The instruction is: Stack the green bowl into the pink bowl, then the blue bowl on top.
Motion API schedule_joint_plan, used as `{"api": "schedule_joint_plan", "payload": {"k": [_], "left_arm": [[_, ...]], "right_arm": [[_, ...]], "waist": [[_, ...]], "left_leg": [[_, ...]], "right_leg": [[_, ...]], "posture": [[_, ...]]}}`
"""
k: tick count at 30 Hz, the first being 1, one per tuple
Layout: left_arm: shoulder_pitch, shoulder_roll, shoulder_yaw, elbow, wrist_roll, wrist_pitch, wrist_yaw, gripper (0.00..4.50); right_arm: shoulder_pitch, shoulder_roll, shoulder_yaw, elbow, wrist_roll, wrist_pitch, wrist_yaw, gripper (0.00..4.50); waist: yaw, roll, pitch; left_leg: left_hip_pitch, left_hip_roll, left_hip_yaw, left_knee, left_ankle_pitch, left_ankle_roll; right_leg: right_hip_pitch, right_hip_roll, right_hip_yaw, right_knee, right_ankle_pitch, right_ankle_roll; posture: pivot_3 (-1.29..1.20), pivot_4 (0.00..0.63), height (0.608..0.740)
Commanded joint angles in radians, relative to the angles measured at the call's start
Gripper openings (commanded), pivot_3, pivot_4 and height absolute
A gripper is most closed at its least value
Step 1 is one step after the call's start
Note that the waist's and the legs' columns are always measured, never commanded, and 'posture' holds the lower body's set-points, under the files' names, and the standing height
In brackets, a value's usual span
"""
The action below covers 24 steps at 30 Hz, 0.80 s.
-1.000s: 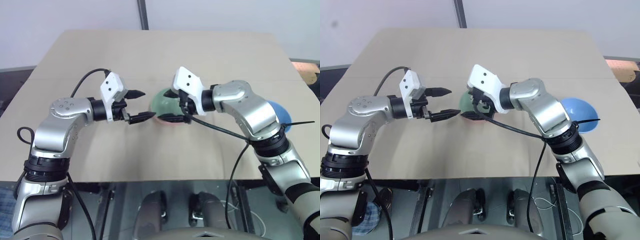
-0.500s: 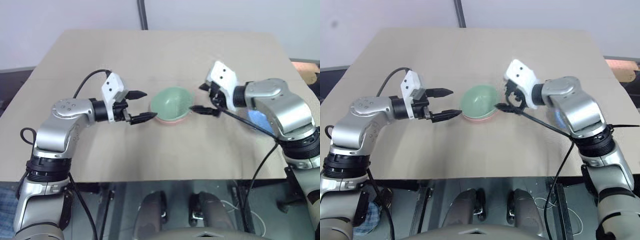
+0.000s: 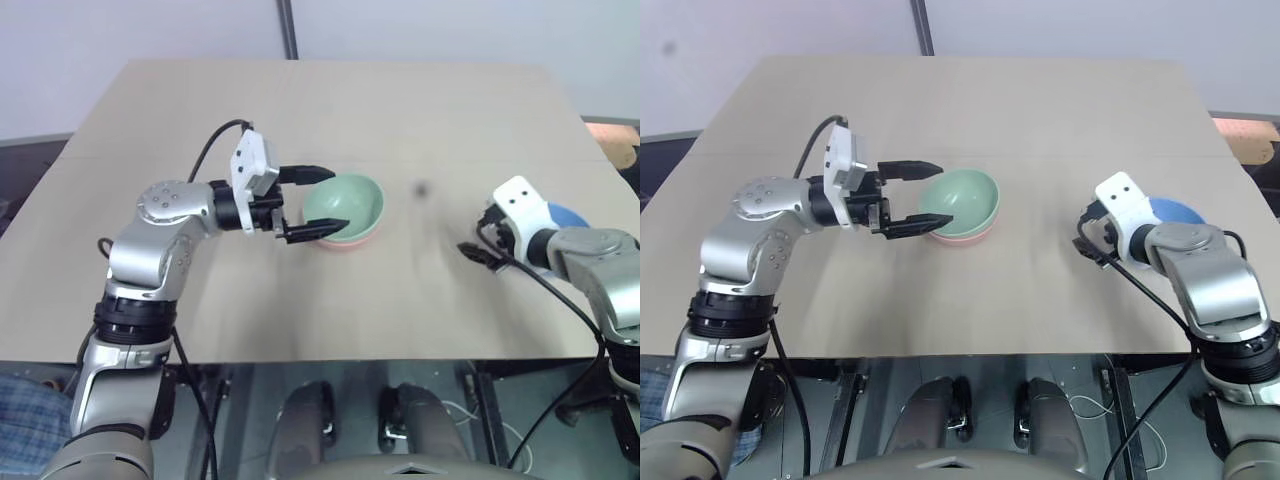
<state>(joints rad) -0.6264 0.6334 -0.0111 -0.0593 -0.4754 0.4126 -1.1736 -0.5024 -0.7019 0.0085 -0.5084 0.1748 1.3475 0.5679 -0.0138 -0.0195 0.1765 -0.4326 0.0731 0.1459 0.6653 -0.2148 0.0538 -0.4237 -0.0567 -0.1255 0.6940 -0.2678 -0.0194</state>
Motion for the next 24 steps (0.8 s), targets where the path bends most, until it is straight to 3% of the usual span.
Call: {"api": "schedule_joint_plan", "payload": {"k": [1,6,18,21,24], "left_arm": [[-0.031,-0.009,-0.003,0.021,0.000,-0.036,-0.020,4.50],[-0.052,-0.029,-0.013,0.055,0.008,-0.058,-0.034,4.50],[-0.074,-0.049,-0.029,0.087,0.021,-0.081,-0.047,4.50],[-0.073,-0.047,-0.028,0.086,0.022,-0.080,-0.047,4.50],[-0.069,-0.045,-0.026,0.082,0.022,-0.079,-0.045,4.50]], "right_arm": [[-0.051,-0.040,-0.061,-0.074,0.021,0.014,-0.010,4.42],[-0.058,-0.078,-0.113,-0.085,0.023,0.073,-0.041,4.42],[0.217,-0.062,-0.126,-0.095,0.041,0.101,-0.095,4.42],[0.212,-0.065,-0.119,-0.091,0.048,0.080,-0.094,3.63],[0.212,-0.072,-0.112,-0.084,0.054,0.061,-0.090,2.36]], "waist": [[-0.001,0.000,0.000],[0.004,0.000,0.000],[0.006,-0.001,0.000],[0.002,-0.001,0.000],[0.004,-0.001,0.000]], "left_leg": [[0.000,0.000,0.000,0.000,0.000,0.000],[0.000,0.000,0.000,0.000,0.000,0.000],[0.000,0.000,0.000,0.000,0.000,0.000],[0.000,0.000,0.000,0.000,0.000,0.000],[0.000,0.000,0.000,0.000,0.000,0.000]], "right_leg": [[0.000,0.000,0.000,0.000,0.000,0.000],[0.000,0.000,0.000,0.000,0.000,0.000],[0.000,0.000,0.000,-0.001,0.000,0.001],[0.000,0.000,0.000,-0.001,0.000,0.001],[0.000,0.000,0.000,-0.001,0.000,0.001]], "posture": [[0.00,0.150,0.739],[0.00,0.150,0.739],[0.00,0.150,0.739],[0.00,0.150,0.739],[0.00,0.150,0.739]]}}
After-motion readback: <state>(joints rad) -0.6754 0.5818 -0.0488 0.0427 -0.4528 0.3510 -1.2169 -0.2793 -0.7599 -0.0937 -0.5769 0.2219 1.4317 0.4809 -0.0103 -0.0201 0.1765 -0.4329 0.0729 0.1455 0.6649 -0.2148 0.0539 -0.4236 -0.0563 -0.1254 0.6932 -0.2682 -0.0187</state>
